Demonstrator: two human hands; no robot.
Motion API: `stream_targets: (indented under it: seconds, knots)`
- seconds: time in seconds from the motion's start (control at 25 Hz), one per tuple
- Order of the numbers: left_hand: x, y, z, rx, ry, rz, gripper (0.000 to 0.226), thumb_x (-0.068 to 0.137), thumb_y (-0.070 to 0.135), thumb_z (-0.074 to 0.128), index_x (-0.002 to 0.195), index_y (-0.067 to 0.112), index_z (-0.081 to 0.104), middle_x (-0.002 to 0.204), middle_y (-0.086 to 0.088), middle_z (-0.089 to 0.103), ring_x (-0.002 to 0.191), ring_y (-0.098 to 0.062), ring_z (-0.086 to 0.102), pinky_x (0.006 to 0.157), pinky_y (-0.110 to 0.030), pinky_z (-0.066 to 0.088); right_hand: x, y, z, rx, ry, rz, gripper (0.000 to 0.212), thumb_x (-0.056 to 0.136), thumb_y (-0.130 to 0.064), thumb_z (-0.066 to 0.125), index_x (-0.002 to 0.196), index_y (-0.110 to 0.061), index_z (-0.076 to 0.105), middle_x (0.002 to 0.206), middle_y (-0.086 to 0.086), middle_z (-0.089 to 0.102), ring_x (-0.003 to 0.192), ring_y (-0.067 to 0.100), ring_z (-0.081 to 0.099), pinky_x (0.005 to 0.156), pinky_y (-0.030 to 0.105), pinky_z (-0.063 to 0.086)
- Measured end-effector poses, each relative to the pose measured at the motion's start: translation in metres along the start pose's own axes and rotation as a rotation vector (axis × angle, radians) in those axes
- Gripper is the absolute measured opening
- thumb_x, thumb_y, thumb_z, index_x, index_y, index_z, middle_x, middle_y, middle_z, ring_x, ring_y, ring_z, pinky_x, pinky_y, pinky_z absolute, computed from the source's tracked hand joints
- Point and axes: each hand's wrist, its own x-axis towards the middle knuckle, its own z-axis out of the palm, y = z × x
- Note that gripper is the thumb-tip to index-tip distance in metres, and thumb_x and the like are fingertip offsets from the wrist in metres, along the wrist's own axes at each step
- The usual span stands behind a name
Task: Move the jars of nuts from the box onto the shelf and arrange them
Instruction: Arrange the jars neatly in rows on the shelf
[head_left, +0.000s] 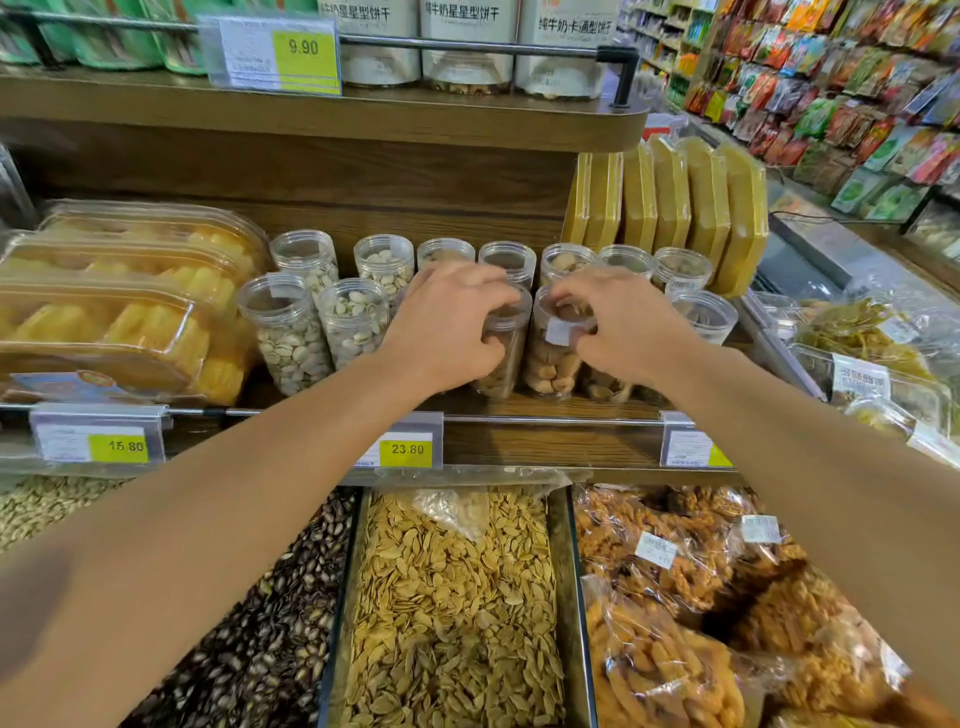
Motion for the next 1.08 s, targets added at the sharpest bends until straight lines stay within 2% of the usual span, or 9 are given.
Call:
stream_targets:
  seconds: [0.08, 0.16, 0.28, 0.44, 0.52, 0.6, 0.76, 0.92, 1.08]
  knots:
    - [0.002, 0.000, -0.001, -0.005, 0.017, -0.041, 0.053, 0.075, 0.041, 0.061, 0.125, 0.026, 0.062, 0.133, 0.001, 0.057, 0.123, -0.026, 0.044, 0.106, -0.047, 0.033, 0.000, 0.000, 0.001, -0.017, 0.015, 0.007, 0.052, 0.083, -0.032, 0.068, 0.132, -0.024, 0.053, 0.135, 0.000, 0.054, 0.127, 0.024, 0.044, 0.099, 0.040, 0.043]
    - [0.005, 0.000, 0.001, 0.010, 0.019, -0.050, 0.044, 0.080, 0.039, 0.062, 0.123, 0.027, 0.063, 0.126, 0.003, 0.060, 0.117, -0.025, 0.047, 0.101, -0.046, 0.038, -0.001, -0.002, 0.005, -0.051, 0.026, 0.027, 0.052, 0.087, -0.035, 0.066, 0.135, -0.022, 0.051, 0.139, 0.001, 0.051, 0.128, 0.024, 0.043, 0.099, 0.040, 0.041]
    - [0.007, -0.007, 0.002, -0.088, 0.022, -0.003, 0.042, 0.071, 0.028, 0.057, 0.111, 0.025, 0.068, 0.114, 0.005, 0.066, 0.109, -0.022, 0.055, 0.097, -0.048, 0.043, -0.002, 0.000, 0.005, -0.012, 0.036, -0.002, 0.047, 0.088, -0.024, 0.063, 0.134, -0.021, 0.053, 0.138, 0.002, 0.052, 0.126, 0.024, 0.046, 0.096, 0.037, 0.042]
    - [0.008, -0.002, 0.003, -0.043, 0.033, -0.059, 0.047, 0.075, 0.049, 0.060, 0.116, 0.028, 0.064, 0.119, 0.004, 0.063, 0.113, -0.024, 0.050, 0.094, -0.046, 0.043, -0.005, 0.002, 0.008, -0.005, 0.064, -0.023, 0.047, 0.087, -0.020, 0.062, 0.133, -0.021, 0.054, 0.137, 0.001, 0.054, 0.124, 0.025, 0.049, 0.096, 0.039, 0.044]
    - [0.008, 0.000, 0.003, -0.013, 0.041, -0.048, 0.037, 0.079, 0.041, 0.064, 0.114, 0.028, 0.065, 0.119, 0.003, 0.063, 0.112, -0.023, 0.050, 0.092, -0.042, 0.044, -0.006, 0.001, 0.010, 0.001, 0.078, -0.028, 0.046, 0.088, -0.020, 0.062, 0.134, -0.021, 0.054, 0.137, 0.002, 0.054, 0.124, 0.025, 0.050, 0.097, 0.040, 0.045]
    - [0.009, -0.001, 0.001, -0.078, 0.023, -0.039, 0.033, 0.077, 0.027, 0.066, 0.110, 0.025, 0.065, 0.115, 0.004, 0.063, 0.110, -0.020, 0.052, 0.092, -0.039, 0.044, -0.007, 0.002, 0.009, 0.000, 0.088, -0.028, 0.045, 0.089, -0.019, 0.062, 0.134, -0.020, 0.054, 0.138, 0.002, 0.054, 0.124, 0.026, 0.051, 0.097, 0.040, 0.046]
    - [0.007, 0.000, 0.004, -0.042, 0.042, -0.013, 0.037, 0.077, 0.034, 0.067, 0.114, 0.028, 0.064, 0.118, 0.006, 0.064, 0.112, -0.021, 0.052, 0.093, -0.043, 0.044, -0.009, 0.001, 0.007, 0.022, 0.093, -0.032, 0.045, 0.089, -0.017, 0.062, 0.133, -0.021, 0.055, 0.138, 0.000, 0.055, 0.124, 0.025, 0.051, 0.100, 0.039, 0.045]
    - [0.009, -0.003, 0.002, -0.098, 0.013, 0.004, 0.038, 0.078, 0.020, 0.065, 0.115, 0.026, 0.065, 0.116, 0.006, 0.067, 0.112, -0.017, 0.057, 0.096, -0.038, 0.044, -0.010, 0.002, 0.006, 0.050, 0.088, -0.031, 0.045, 0.090, -0.015, 0.062, 0.134, -0.021, 0.055, 0.139, -0.001, 0.054, 0.127, 0.022, 0.048, 0.102, 0.037, 0.041]
    - [0.008, -0.006, 0.004, -0.086, 0.034, 0.027, 0.039, 0.079, 0.031, 0.064, 0.118, 0.026, 0.064, 0.119, 0.006, 0.065, 0.115, -0.017, 0.055, 0.098, -0.042, 0.044, -0.011, 0.004, 0.007, 0.065, 0.102, -0.023, 0.048, 0.089, -0.019, 0.063, 0.136, -0.023, 0.053, 0.140, -0.003, 0.053, 0.127, 0.019, 0.048, 0.101, 0.033, 0.040]
